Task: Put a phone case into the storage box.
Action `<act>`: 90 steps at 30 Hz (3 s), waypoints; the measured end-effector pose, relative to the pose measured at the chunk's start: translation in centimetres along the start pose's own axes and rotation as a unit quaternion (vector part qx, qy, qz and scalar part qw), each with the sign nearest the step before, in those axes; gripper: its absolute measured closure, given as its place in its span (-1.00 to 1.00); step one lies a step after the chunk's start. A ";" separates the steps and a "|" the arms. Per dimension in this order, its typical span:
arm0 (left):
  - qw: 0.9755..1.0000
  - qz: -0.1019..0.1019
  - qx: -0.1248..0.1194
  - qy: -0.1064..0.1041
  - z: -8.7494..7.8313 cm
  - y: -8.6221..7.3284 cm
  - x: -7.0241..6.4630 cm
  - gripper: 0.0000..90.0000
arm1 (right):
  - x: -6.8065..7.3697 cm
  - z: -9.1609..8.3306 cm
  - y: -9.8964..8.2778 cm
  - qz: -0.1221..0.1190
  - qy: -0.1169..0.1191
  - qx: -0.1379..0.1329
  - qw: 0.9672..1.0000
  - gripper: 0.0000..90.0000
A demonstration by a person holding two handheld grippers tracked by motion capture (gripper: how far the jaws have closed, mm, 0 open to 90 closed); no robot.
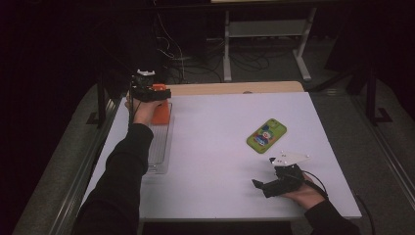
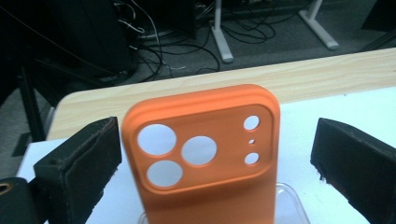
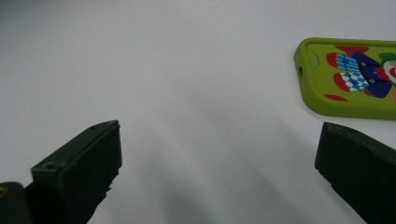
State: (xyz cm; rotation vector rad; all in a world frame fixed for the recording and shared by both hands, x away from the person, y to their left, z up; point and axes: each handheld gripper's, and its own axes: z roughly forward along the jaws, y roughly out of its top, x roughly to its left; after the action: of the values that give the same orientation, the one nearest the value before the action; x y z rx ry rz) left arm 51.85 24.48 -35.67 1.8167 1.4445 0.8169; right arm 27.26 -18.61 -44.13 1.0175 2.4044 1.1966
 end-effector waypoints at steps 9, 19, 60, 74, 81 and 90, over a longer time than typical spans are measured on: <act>1.000 0.008 0.009 -0.023 -2.7 0.4 0.6 -0.97 | -0.1 0.0 0.1 -0.003 -0.001 -0.003 1.000 -1.00; 0.988 0.081 0.001 -0.132 -7.6 -0.3 -2.5 -0.97 | -0.2 -0.5 0.3 0.000 -0.012 -0.006 1.000 -1.00; 0.912 0.219 0.052 -0.343 -12.8 -15.8 -15.3 -0.97 | 0.1 -0.1 0.9 0.010 -0.011 0.011 1.000 -1.00; 0.907 0.232 0.059 -0.346 -12.4 -16.6 -15.5 -0.97 | -1.6 1.4 4.6 0.044 -0.003 0.043 0.998 -0.78; 0.904 0.237 0.065 -0.350 -12.3 -16.7 -15.7 -0.97 | -3.4 2.6 6.5 0.075 -0.022 0.058 0.995 -0.63; 0.904 0.236 0.067 -0.350 -12.3 -16.7 -15.7 -0.97 | -5.4 4.9 9.8 0.066 -0.052 0.099 0.992 -0.24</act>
State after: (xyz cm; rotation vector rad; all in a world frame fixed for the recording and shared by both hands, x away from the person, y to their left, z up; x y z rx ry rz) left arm 29.57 13.36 -43.14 2.2818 0.6136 0.2079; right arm 38.30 -15.44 -39.91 1.2820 2.4429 0.9332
